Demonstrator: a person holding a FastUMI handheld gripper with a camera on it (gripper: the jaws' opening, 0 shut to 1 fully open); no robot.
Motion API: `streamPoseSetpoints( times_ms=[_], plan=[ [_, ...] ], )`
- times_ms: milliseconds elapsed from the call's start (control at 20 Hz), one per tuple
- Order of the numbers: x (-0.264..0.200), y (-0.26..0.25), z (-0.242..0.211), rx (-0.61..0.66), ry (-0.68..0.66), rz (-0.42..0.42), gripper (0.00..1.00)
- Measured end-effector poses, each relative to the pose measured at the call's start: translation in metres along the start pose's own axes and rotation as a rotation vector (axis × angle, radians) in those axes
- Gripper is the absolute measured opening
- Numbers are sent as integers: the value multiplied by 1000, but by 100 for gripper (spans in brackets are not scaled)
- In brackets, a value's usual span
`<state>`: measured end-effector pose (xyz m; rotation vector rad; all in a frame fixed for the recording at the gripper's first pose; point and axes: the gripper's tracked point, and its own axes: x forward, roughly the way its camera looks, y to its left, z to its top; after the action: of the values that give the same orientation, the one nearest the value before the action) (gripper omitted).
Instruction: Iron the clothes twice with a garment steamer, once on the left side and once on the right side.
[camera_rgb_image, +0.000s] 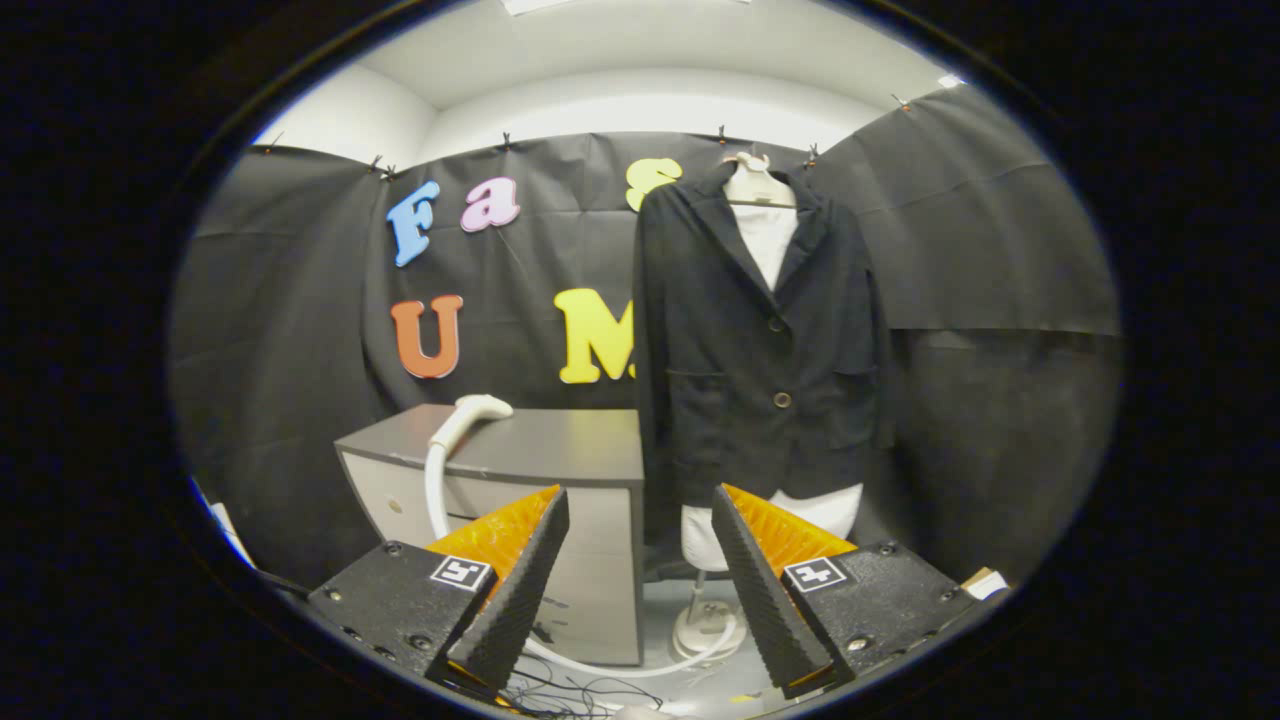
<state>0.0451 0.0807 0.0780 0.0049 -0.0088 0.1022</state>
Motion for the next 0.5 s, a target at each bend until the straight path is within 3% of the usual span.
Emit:
streamPoseSetpoints(
  times_ms=[200, 500],
  plan=[
    [39, 50, 27, -29, 4, 89, 92],
    [112, 138, 30, -61, 101, 227, 92]
  ],
)
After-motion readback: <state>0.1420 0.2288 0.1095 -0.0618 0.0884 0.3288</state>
